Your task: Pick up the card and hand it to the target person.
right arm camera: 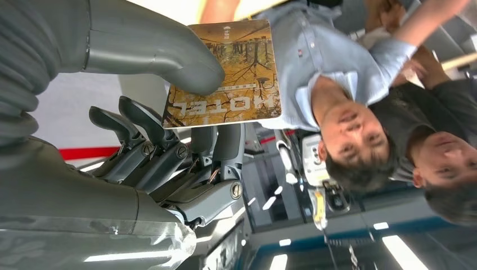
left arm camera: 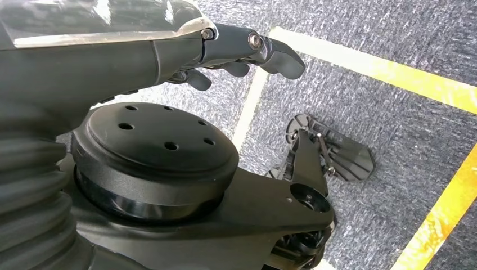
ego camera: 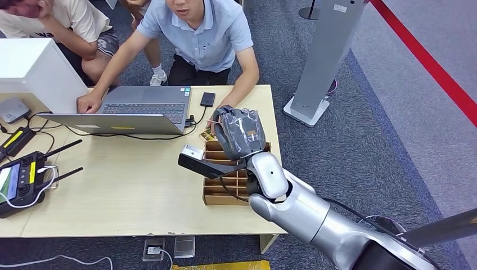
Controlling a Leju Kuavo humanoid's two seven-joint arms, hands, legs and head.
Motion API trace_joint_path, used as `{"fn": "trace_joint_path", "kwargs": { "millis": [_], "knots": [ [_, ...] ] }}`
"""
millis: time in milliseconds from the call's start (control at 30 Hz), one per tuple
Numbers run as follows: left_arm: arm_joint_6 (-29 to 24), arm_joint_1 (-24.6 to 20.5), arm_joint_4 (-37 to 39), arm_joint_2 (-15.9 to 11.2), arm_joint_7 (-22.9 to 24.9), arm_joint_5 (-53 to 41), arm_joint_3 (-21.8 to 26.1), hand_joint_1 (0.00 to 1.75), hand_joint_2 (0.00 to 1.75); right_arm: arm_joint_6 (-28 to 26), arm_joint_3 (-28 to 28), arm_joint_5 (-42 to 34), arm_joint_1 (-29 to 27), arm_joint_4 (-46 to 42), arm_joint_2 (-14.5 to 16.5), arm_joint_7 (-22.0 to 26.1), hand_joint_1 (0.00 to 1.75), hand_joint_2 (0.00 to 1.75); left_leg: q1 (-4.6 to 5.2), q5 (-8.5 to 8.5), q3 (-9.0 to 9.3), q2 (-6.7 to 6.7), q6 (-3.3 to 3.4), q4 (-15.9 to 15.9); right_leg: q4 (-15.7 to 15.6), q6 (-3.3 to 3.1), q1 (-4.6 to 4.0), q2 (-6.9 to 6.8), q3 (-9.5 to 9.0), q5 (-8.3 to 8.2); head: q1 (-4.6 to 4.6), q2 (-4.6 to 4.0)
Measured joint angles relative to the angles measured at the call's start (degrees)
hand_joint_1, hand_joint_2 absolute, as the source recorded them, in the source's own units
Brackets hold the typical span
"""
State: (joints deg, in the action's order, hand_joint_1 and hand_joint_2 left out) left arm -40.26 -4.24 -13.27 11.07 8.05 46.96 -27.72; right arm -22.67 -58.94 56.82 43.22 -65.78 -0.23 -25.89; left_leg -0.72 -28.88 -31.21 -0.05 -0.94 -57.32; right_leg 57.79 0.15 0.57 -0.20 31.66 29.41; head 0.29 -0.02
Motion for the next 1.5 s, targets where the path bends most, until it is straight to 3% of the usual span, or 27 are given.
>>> {"fn": "trace_joint_path", "kwargs": {
  "millis": [367, 800, 833, 967, 1267, 1500],
  "knots": [
    [0.67, 0.07, -0.39, -0.70, 0.26, 2.29, -1.87, 0.00, 1.75, 3.72, 0.51, -1.72, 3.97, -1.10, -1.18, -1.55, 1.75, 1.75, 0.00, 0.00, -0.01, 0.00, 0.00, 0.00, 0.00, 0.00, 0.00, 0.00, 0.00, 0.00, 0.01, 0.00],
    [1.42, 0.08, -0.93, -1.94, -1.39, 5.48, -5.37, 0.00, 1.75, 2.97, 0.26, -3.98, 6.91, 4.20, -1.49, -1.98, 1.75, 1.75, 0.00, 0.00, -0.03, -0.01, 0.00, 0.00, 0.00, 0.00, 0.00, -0.01, 0.00, 0.00, -0.03, 0.00],
    [1.50, 0.08, -0.94, -2.00, -1.52, 5.66, -5.56, 0.00, 1.75, 2.81, 0.14, -3.82, 7.05, 4.60, -1.48, -1.98, 1.70, 1.75, 0.00, 0.00, -0.03, -0.01, 0.00, 0.00, 0.00, 0.00, 0.00, -0.01, 0.00, 0.00, -0.02, 0.00],
    [1.66, 0.06, -0.94, -2.18, -2.02, 6.67, -5.97, 0.00, 1.75, 2.03, -0.45, -4.11, 7.37, 6.10, -1.31, -1.62, 0.00, 1.75, 0.00, 0.00, -0.03, -0.01, 0.00, 0.00, 0.00, 0.00, 0.00, -0.01, 0.00, 0.00, 0.02, 0.00],
    [0.74, 0.01, -0.94, -2.37, -2.74, 9.60, -7.48, 0.00, 1.75, 0.34, -1.33, -12.06, 7.15, 8.44, -0.36, 2.03, 0.00, 1.75, 0.00, 0.00, -0.03, -0.01, 0.00, 0.00, 0.00, 0.00, 0.00, -0.01, 0.01, 0.00, -0.02, 0.00],
    [0.12, -0.06, -0.94, -2.39, -2.47, 11.02, -8.52, 0.00, 1.75, -1.62, -0.71, -23.82, 5.34, 7.12, -0.38, 6.75, 0.00, 1.75, 0.00, 0.00, -0.01, -0.01, 0.00, 0.00, 0.00, 0.00, 0.00, -0.01, 0.01, 0.00, 0.01, 0.00]
  ]
}}
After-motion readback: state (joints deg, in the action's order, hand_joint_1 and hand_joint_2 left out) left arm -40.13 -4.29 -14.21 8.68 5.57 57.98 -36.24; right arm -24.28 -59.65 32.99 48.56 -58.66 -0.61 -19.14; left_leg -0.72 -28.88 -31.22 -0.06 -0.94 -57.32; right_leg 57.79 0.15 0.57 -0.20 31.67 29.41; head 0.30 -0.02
